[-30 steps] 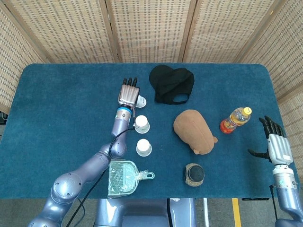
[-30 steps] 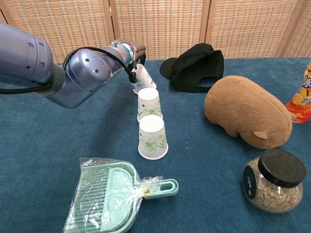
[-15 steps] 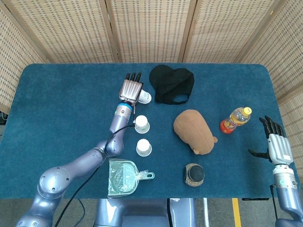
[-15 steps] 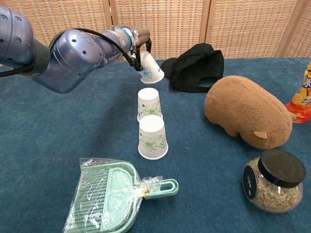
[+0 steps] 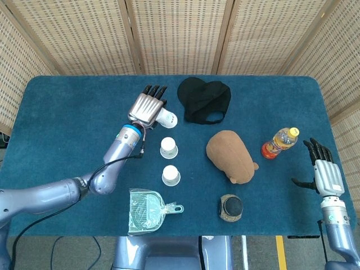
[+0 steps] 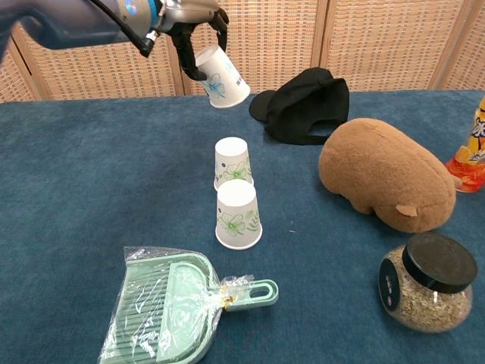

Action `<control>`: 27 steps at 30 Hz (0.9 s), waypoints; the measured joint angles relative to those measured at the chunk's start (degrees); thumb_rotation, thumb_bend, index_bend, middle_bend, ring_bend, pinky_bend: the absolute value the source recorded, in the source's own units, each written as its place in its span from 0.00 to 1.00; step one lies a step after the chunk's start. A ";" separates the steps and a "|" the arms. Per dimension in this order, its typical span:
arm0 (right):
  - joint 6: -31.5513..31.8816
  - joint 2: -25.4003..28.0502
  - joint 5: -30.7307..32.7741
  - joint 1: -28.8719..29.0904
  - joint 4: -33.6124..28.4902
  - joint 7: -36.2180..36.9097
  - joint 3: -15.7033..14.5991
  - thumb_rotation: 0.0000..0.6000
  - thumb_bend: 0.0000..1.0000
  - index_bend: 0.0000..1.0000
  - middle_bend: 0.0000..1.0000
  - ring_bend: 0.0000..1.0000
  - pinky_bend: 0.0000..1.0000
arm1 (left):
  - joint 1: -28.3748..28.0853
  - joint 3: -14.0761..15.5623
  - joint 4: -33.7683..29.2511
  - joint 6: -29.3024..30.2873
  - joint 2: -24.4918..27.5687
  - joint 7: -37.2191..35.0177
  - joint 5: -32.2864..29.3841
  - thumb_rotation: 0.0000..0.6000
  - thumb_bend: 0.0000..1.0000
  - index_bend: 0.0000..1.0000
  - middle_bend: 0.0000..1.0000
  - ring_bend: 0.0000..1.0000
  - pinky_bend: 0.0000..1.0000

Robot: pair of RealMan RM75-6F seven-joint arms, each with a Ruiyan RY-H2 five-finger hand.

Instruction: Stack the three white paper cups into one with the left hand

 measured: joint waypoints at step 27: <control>2.85 1.34 -1.98 -1.01 -2.68 1.32 -0.13 1.00 0.11 0.10 0.00 0.00 0.00 | 2.57 12.20 -16.27 5.53 8.82 -4.50 6.75 1.00 0.30 0.44 0.00 0.00 0.06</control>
